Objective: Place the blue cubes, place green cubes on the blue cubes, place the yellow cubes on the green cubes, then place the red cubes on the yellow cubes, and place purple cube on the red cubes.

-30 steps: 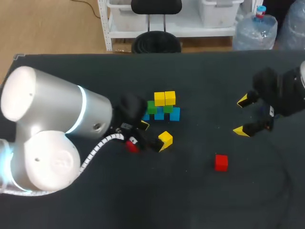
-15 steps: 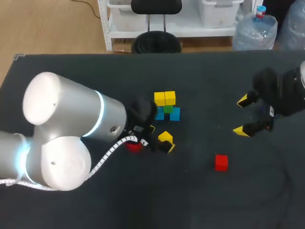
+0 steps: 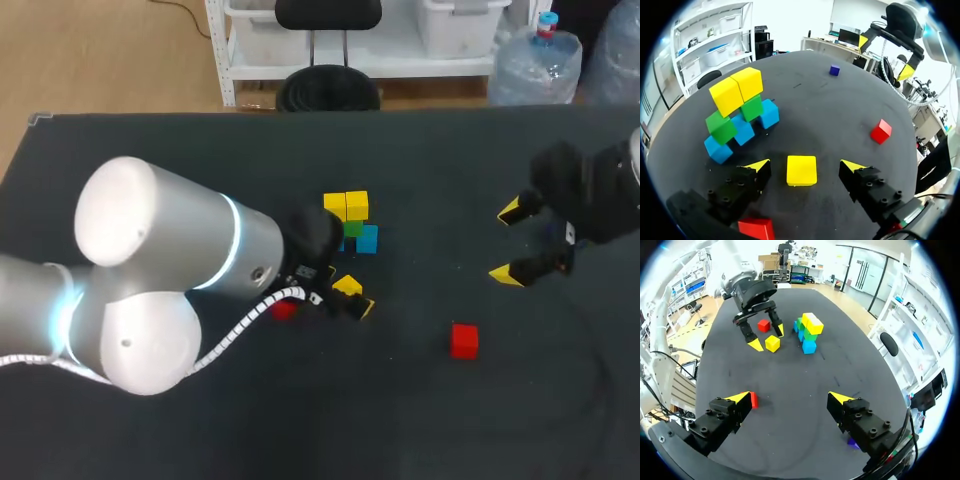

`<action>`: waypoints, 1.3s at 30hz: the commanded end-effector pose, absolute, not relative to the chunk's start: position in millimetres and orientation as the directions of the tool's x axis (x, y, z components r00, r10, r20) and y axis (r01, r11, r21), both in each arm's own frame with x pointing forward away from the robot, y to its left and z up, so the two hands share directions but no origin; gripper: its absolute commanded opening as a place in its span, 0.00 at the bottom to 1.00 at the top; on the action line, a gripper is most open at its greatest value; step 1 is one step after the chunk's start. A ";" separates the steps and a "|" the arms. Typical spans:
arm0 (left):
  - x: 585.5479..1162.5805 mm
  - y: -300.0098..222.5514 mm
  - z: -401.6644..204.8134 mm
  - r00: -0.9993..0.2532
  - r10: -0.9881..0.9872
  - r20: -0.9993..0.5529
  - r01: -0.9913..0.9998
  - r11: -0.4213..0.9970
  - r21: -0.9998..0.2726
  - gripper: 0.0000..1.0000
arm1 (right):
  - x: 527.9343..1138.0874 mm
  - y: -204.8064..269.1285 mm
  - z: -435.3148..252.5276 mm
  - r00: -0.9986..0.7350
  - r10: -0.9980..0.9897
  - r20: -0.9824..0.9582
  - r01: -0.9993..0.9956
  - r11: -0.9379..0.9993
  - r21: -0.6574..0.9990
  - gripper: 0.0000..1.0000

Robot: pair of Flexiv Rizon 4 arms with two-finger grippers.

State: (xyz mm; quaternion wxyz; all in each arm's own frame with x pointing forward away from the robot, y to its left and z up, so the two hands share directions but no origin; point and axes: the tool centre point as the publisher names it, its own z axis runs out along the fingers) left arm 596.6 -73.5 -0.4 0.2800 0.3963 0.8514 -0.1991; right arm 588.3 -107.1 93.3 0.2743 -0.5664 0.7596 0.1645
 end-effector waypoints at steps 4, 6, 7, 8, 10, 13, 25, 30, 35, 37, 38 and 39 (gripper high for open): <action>592.9 -74.2 -1.9 -0.537 0.563 -0.628 0.767 0.636 -0.085 0.85 | 588.7 -107.5 92.8 -0.206 -0.769 -0.606 -0.951 0.302 -0.059 1.00; 592.2 -73.7 -2.6 -0.538 0.563 -0.627 0.766 0.637 -0.086 0.83 | 588.7 -107.5 92.8 -0.206 -0.769 -0.606 -0.951 0.302 -0.059 1.00; 591.9 -73.6 -2.9 -0.539 0.563 -0.627 0.766 0.637 -0.086 0.84 | 588.7 -107.5 92.8 -0.206 -0.769 -0.606 -0.951 0.302 -0.059 1.00; 591.6 -73.3 -3.2 -0.539 0.563 -0.627 0.766 0.637 -0.086 0.82 | 588.7 -107.5 92.8 -0.206 -0.769 -0.606 -0.951 0.302 -0.059 1.00; 591.2 -72.4 -4.1 -0.538 0.564 -0.626 0.768 0.635 -0.087 0.76 | 588.7 -107.5 92.8 -0.206 -0.769 -0.606 -0.951 0.302 -0.059 1.00; 591.5 -71.2 -4.9 -0.538 0.564 -0.626 0.768 0.634 -0.089 0.64 | 588.7 -107.5 92.8 -0.206 -0.769 -0.606 -0.951 0.302 -0.059 1.00; 593.7 -66.9 -4.2 -0.535 0.566 -0.627 0.771 0.631 -0.087 0.17 | 588.7 -107.5 92.8 -0.206 -0.769 -0.606 -0.951 0.302 -0.059 1.00; 593.8 -64.7 -0.4 -0.522 0.577 -0.628 0.782 0.618 -0.082 0.00 | 588.7 -107.5 92.8 -0.206 -0.769 -0.606 -0.951 0.302 -0.059 1.00; 592.7 -63.4 11.1 -0.486 0.618 -0.618 0.821 0.566 -0.080 0.00 | 588.7 -107.5 92.8 -0.206 -0.769 -0.606 -0.951 0.302 -0.059 1.00; 592.2 -62.1 18.5 -0.461 0.634 -0.621 0.844 0.529 -0.088 0.00 | 588.7 -107.5 92.8 -0.206 -0.769 -0.606 -0.951 0.302 -0.059 1.00; 592.3 -61.5 22.0 -0.446 0.646 -0.620 0.857 0.507 -0.089 0.00 | 588.7 -107.5 92.8 -0.206 -0.769 -0.606 -0.951 0.302 -0.059 1.00; 592.4 -60.5 25.4 -0.433 0.658 -0.616 0.868 0.488 -0.089 0.00 | 588.7 -107.5 92.8 -0.206 -0.769 -0.606 -0.951 0.302 -0.059 1.00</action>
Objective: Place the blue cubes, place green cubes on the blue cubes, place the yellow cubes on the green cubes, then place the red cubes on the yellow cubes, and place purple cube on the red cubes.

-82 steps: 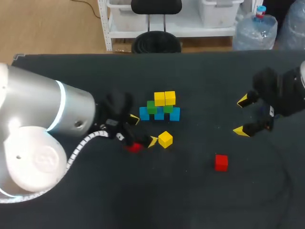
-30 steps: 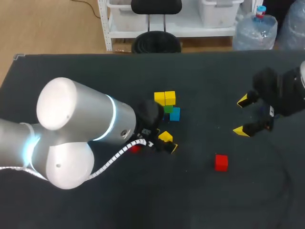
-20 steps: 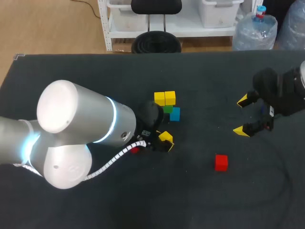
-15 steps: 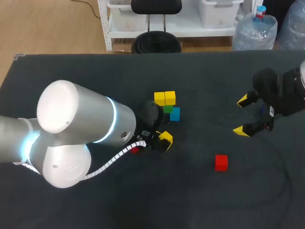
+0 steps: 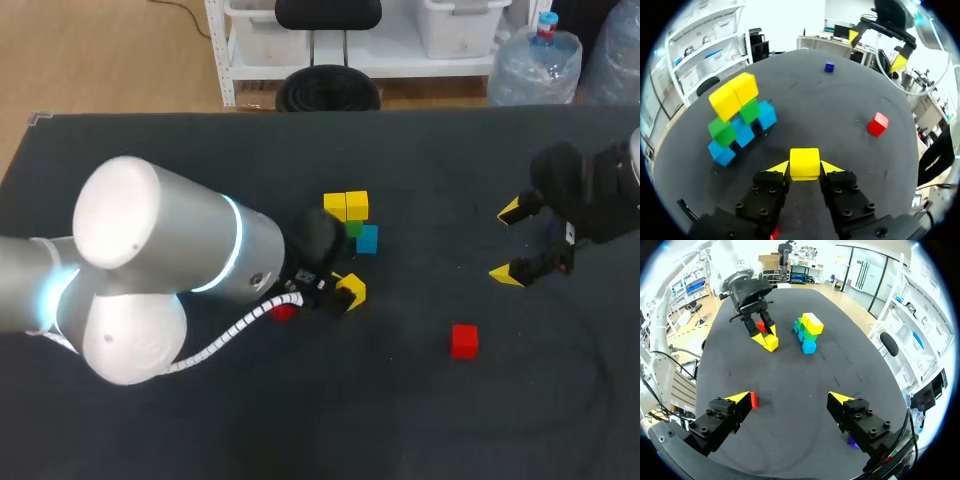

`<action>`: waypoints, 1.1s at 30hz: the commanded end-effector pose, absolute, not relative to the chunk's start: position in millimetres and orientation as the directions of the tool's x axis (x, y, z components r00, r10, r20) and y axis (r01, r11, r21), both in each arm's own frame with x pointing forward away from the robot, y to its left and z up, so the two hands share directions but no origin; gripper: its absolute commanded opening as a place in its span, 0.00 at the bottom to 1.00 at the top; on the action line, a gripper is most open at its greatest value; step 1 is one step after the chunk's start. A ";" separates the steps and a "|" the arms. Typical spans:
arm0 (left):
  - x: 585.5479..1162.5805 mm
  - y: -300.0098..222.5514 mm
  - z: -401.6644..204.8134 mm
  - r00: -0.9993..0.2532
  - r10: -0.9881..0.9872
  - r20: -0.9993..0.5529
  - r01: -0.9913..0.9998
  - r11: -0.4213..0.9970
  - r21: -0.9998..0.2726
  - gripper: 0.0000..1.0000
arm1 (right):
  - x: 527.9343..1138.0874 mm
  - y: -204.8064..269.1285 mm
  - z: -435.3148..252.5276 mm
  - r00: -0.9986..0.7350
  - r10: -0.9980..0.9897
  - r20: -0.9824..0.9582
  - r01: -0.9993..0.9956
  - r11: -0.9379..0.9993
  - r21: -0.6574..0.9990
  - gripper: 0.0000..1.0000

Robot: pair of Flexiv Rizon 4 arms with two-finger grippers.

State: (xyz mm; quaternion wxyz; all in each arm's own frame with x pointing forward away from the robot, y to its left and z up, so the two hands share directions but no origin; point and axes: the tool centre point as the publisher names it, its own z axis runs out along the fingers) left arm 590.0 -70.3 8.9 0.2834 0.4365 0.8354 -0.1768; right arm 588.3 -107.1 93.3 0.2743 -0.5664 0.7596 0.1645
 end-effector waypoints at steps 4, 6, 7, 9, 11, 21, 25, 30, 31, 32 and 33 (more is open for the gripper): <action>594.1 -53.5 37.0 -0.371 0.696 -0.615 0.911 0.401 -0.096 0.00 | 588.7 -107.5 92.8 -0.206 -0.769 -0.606 -0.951 0.302 -0.059 1.00; 595.7 -46.7 43.1 -0.340 0.717 -0.608 0.927 0.364 -0.090 0.00 | 588.7 -107.5 92.8 -0.206 -0.769 -0.606 -0.951 0.302 -0.059 1.00; 596.5 -43.5 45.4 -0.324 0.730 -0.602 0.935 0.344 -0.086 0.00 | 588.7 -107.5 92.8 -0.206 -0.769 -0.606 -0.951 0.302 -0.059 1.00; 598.1 -35.9 49.8 -0.299 0.736 -0.607 0.946 0.314 -0.085 0.00 | 588.7 -107.5 92.8 -0.206 -0.769 -0.606 -0.951 0.302 -0.059 1.00; 600.5 -28.5 53.7 -0.277 0.747 -0.604 0.955 0.286 -0.085 0.00 | 588.7 -107.5 92.8 -0.206 -0.769 -0.606 -0.951 0.302 -0.059 1.00; 611.3 3.2 65.6 -0.184 0.775 -0.605 0.983 0.162 -0.092 0.00 | 588.7 -107.5 92.8 -0.206 -0.769 -0.606 -0.951 0.302 -0.059 1.00; 617.8 15.2 68.8 -0.166 0.779 -0.604 0.986 0.142 -0.087 0.00 | 588.7 -107.5 92.8 -0.206 -0.769 -0.606 -0.951 0.302 -0.059 1.00; 628.5 26.4 71.6 -0.131 0.779 -0.613 0.991 0.104 -0.080 0.00 | 588.7 -107.5 92.8 -0.206 -0.769 -0.606 -0.951 0.302 -0.059 1.00; 630.7 27.8 72.3 -0.123 0.778 -0.617 0.992 0.095 -0.078 0.00 | 588.7 -107.5 92.8 -0.206 -0.769 -0.606 -0.951 0.302 -0.059 1.00; 632.9 29.1 72.9 -0.120 0.777 -0.618 0.993 0.092 -0.077 0.00 | 588.7 -107.5 92.8 -0.206 -0.769 -0.606 -0.951 0.302 -0.059 1.00; 635.2 30.1 73.0 -0.115 0.777 -0.619 0.993 0.087 -0.075 0.00 | 588.7 -107.5 92.8 -0.206 -0.769 -0.606 -0.951 0.302 -0.059 1.00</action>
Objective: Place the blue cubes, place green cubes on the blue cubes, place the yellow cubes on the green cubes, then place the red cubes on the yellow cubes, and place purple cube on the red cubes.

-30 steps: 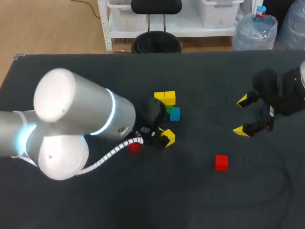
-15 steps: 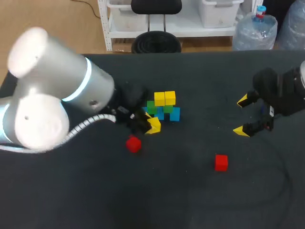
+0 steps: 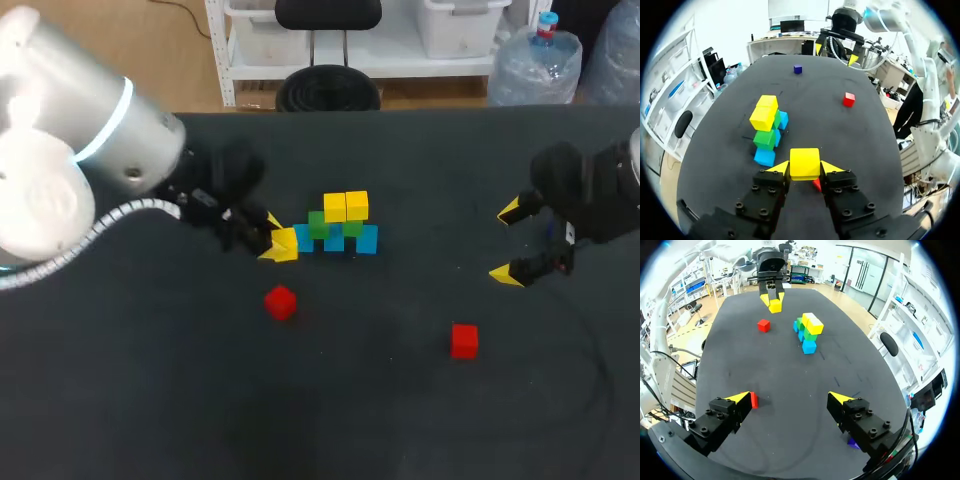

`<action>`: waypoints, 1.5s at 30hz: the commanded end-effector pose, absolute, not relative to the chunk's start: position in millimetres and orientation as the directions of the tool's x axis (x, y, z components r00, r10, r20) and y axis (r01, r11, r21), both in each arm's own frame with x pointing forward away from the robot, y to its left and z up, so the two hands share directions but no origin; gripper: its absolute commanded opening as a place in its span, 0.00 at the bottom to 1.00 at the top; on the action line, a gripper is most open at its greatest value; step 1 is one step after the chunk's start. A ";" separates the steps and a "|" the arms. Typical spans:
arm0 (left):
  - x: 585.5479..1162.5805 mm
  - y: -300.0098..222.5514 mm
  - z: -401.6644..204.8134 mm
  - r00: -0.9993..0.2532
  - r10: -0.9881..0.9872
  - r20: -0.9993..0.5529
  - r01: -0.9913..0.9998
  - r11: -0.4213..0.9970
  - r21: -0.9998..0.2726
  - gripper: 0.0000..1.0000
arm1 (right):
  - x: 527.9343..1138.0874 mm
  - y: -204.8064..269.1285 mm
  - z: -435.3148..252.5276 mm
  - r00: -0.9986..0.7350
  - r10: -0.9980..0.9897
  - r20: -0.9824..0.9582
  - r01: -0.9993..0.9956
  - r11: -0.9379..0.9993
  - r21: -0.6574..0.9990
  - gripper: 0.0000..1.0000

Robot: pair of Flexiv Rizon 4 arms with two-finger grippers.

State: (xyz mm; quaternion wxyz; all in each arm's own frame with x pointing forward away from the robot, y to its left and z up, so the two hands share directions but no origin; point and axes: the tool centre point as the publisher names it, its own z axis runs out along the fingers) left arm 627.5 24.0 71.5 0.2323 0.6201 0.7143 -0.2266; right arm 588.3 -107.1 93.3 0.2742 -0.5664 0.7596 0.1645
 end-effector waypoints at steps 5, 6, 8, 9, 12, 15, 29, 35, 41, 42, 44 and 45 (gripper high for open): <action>646.4 33.5 73.9 -0.092 0.771 -0.630 0.996 0.064 -0.067 0.00 | 588.7 -107.5 92.8 -0.206 -0.769 -0.606 -0.951 0.302 -0.059 1.00; 648.8 33.8 74.2 -0.087 0.769 -0.633 0.996 0.060 -0.064 0.00 | 588.7 -107.5 92.8 -0.206 -0.769 -0.606 -0.951 0.302 -0.059 1.00; 653.3 33.7 75.0 -0.081 0.766 -0.638 0.997 0.053 -0.063 0.00 | 588.7 -107.5 92.8 -0.206 -0.769 -0.606 -0.951 0.302 -0.059 1.00; 655.4 33.1 75.3 -0.073 0.767 -0.637 0.997 0.046 -0.059 0.00 | 588.7 -107.5 92.8 -0.206 -0.769 -0.606 -0.951 0.302 -0.059 1.00; 661.9 31.4 75.1 -0.067 0.765 -0.640 0.998 0.038 -0.059 0.00 | 588.7 -107.5 92.8 -0.206 -0.769 -0.606 -0.951 0.302 -0.059 1.00; 666.4 29.7 76.0 -0.056 0.764 -0.642 0.998 0.026 -0.056 0.00 | 588.7 -107.5 92.8 -0.206 -0.769 -0.606 -0.951 0.302 -0.059 1.00; 691.0 22.3 80.3 -0.001 0.755 -0.656 0.999 -0.024 -0.029 0.00 | 588.7 -107.5 92.8 -0.206 -0.769 -0.606 -0.951 0.302 -0.059 1.00; 694.4 15.3 82.7 0.021 0.746 -0.665 0.999 -0.045 -0.020 0.00 | 588.7 -107.5 92.8 -0.206 -0.769 -0.606 -0.951 0.302 -0.059 1.00; 694.8 9.7 81.4 0.031 0.743 -0.668 0.998 -0.060 -0.020 0.00 | 588.7 -107.5 92.8 -0.206 -0.769 -0.606 -0.951 0.302 -0.059 1.00; 694.8 9.3 81.2 0.032 0.742 -0.670 0.998 -0.062 -0.021 0.00 | 588.7 -107.5 92.8 -0.206 -0.769 -0.606 -0.951 0.302 -0.059 1.00; 695.0 8.4 80.5 0.033 0.740 -0.672 0.998 -0.064 -0.022 0.00 | 588.7 -107.5 92.8 -0.206 -0.769 -0.606 -0.951 0.302 -0.059 1.00; 694.9 7.8 80.1 0.035 0.738 -0.674 0.998 -0.066 -0.021 0.00 | 588.7 -107.5 92.8 -0.206 -0.769 -0.606 -0.951 0.302 -0.059 1.00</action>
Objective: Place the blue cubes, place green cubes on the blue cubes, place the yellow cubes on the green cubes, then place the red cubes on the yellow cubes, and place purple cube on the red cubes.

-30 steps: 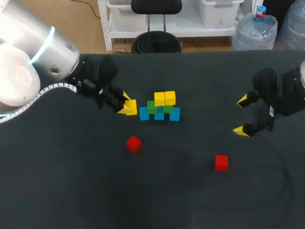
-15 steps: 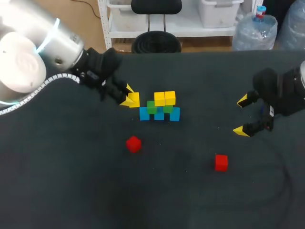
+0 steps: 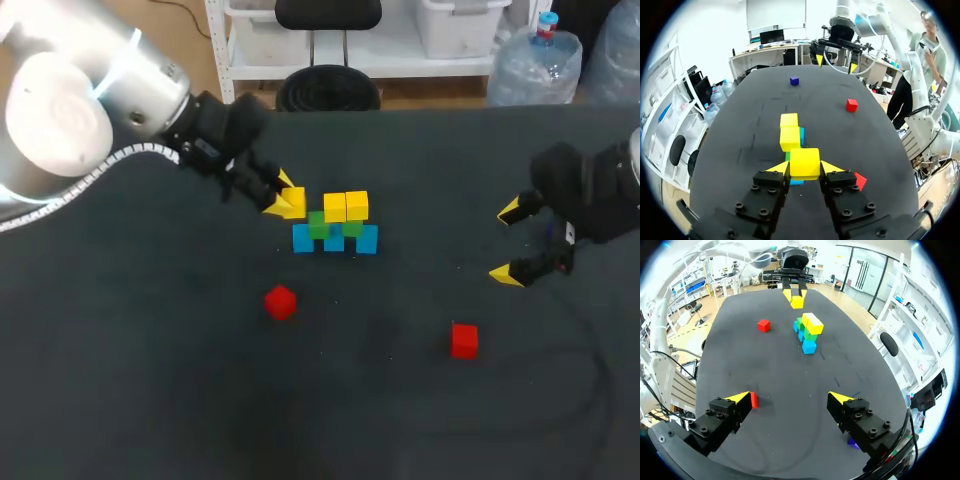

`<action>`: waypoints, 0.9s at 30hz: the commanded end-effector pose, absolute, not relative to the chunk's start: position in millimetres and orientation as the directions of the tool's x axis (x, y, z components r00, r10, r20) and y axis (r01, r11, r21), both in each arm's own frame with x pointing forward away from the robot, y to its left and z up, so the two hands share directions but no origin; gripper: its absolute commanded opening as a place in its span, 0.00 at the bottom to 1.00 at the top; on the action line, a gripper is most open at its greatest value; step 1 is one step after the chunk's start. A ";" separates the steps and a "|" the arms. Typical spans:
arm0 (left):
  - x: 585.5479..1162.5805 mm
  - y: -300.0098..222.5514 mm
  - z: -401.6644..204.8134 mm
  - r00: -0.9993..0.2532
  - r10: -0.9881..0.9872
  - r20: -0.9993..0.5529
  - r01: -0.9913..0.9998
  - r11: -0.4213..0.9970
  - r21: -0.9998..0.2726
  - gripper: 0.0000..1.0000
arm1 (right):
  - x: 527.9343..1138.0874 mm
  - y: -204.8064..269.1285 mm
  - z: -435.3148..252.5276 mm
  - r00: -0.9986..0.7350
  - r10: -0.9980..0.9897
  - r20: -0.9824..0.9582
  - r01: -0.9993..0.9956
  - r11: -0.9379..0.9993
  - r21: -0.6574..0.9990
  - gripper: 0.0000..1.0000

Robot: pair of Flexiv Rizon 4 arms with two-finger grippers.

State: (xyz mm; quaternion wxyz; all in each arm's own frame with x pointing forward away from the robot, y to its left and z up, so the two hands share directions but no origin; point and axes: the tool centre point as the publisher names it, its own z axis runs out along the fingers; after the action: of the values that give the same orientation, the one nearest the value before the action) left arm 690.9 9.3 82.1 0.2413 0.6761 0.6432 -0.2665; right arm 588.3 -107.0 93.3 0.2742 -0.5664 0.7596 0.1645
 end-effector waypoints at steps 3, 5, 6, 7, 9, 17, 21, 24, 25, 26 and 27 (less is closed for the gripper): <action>694.8 4.9 78.3 0.041 0.734 -0.678 0.997 -0.075 -0.020 0.00 | 588.7 -107.5 92.8 -0.206 -0.769 -0.606 -0.951 0.302 -0.059 1.00; 694.9 2.6 77.0 0.045 0.731 -0.681 0.996 -0.081 -0.021 0.00 | 588.7 -107.5 92.8 -0.206 -0.769 -0.606 -0.951 0.302 -0.059 1.00; 695.0 1.6 76.3 0.046 0.730 -0.682 0.996 -0.084 -0.022 0.00 | 588.7 -107.5 92.8 -0.206 -0.769 -0.606 -0.951 0.302 -0.059 1.00; 695.1 0.6 75.7 0.048 0.728 -0.684 0.996 -0.088 -0.023 0.00 | 588.7 -107.5 92.8 -0.206 -0.769 -0.606 -0.951 0.302 -0.059 1.00; 695.2 -1.4 74.4 0.051 0.726 -0.686 0.995 -0.093 -0.024 0.00 | 588.7 -107.5 92.8 -0.206 -0.769 -0.606 -0.951 0.302 -0.059 1.00; 696.9 -6.9 69.3 0.059 0.719 -0.693 0.993 -0.112 -0.031 0.00 | 588.7 -107.5 92.8 -0.206 -0.769 -0.606 -0.951 0.302 -0.059 1.00; 697.7 -7.8 67.8 0.061 0.721 -0.691 0.993 -0.115 -0.032 0.00 | 588.7 -107.5 92.8 -0.206 -0.769 -0.606 -0.951 0.302 -0.059 1.00; 698.6 -7.8 66.5 0.061 0.722 -0.689 0.993 -0.116 -0.034 0.00 | 588.7 -107.5 92.8 -0.206 -0.769 -0.606 -0.951 0.302 -0.059 1.00; 698.8 -7.7 66.1 0.061 0.723 -0.688 0.993 -0.116 -0.034 0.00 | 588.7 -107.5 92.8 -0.206 -0.769 -0.606 -0.951 0.302 -0.059 1.00; 699.3 -7.7 65.6 0.061 0.724 -0.687 0.993 -0.116 -0.035 0.00 | 588.7 -107.5 92.8 -0.206 -0.769 -0.606 -0.951 0.302 -0.059 1.00; 699.7 -7.6 65.1 0.061 0.725 -0.686 0.993 -0.116 -0.035 0.00 | 588.7 -107.5 92.8 -0.206 -0.769 -0.606 -0.951 0.302 -0.059 1.00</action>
State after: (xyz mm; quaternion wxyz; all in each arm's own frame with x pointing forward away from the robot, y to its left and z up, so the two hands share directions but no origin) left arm 695.3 -6.9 66.4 0.2365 0.6881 0.6241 -0.2847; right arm 588.3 -107.1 93.3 0.2742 -0.5663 0.7596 0.1645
